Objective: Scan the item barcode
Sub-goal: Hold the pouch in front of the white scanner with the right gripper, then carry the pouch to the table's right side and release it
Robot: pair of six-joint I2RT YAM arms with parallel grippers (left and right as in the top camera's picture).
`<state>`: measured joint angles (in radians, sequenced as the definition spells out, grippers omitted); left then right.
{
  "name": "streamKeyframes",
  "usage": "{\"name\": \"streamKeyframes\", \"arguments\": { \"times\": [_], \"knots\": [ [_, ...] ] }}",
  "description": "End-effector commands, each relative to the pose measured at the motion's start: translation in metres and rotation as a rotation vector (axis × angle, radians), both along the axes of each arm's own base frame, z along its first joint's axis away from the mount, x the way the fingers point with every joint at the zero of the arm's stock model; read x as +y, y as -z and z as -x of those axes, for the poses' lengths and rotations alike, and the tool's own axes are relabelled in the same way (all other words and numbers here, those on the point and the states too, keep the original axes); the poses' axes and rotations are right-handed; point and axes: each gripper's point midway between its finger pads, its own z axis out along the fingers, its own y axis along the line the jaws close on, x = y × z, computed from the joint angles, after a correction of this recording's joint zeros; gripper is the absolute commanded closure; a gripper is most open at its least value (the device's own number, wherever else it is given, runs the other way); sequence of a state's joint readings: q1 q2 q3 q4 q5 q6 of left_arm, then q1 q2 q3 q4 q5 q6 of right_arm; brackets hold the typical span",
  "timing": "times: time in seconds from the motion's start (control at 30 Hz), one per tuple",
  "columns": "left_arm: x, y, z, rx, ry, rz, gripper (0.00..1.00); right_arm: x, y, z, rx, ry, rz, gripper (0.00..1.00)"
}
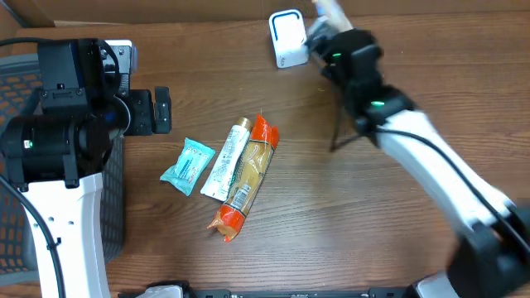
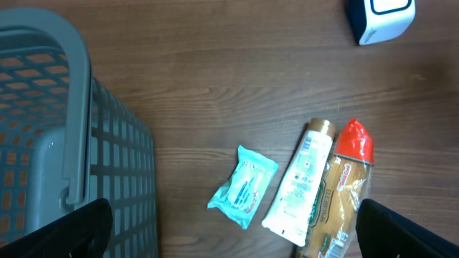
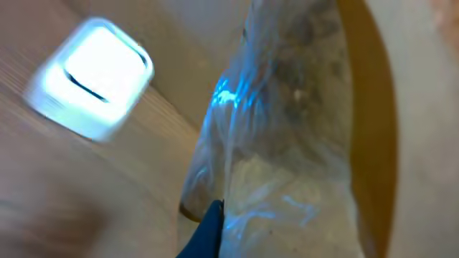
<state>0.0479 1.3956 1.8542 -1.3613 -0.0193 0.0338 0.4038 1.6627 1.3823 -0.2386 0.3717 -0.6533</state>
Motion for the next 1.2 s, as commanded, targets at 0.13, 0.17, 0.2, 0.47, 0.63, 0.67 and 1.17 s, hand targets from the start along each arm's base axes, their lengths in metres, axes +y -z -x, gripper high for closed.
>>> {"name": "streamKeyframes", "arguments": {
  "times": [0.13, 0.17, 0.2, 0.47, 0.63, 0.67, 1.17],
  "knots": [
    [0.003, -0.001, -0.002, -0.002, 0.006, -0.017, 0.00, -0.030, -0.057, 0.069, 0.290, -0.074, -0.887, 0.96],
    [0.003, -0.001, -0.002, -0.002, 0.006, -0.017, 0.00, -0.045, -0.052, 0.075, 0.348, -0.055, -0.949, 0.96],
    [0.003, -0.001, -0.002, -0.002, 0.006, -0.017, 0.00, -0.057, -0.048, 0.079, 0.385, -0.037, -0.988, 0.96],
    [0.003, -0.001, -0.002, -0.002, 0.007, -0.017, 0.00, -0.169, 0.032, 0.091, 0.585, 0.226, -1.321, 0.96],
    [0.003, -0.001, -0.002, -0.002, 0.006, -0.017, 0.01, -0.206, 0.102, 0.096, 0.656, 0.408, -1.441, 0.96],
    [0.003, -0.001, -0.002, -0.002, 0.006, -0.017, 0.00, -0.210, 0.115, 0.097, 0.667, 0.439, -1.454, 0.96],
    [0.003, -0.001, -0.002, -0.002, 0.007, -0.017, 0.00, -0.242, 0.207, 0.151, 0.764, 1.002, -1.470, 0.41]
  ]
}}
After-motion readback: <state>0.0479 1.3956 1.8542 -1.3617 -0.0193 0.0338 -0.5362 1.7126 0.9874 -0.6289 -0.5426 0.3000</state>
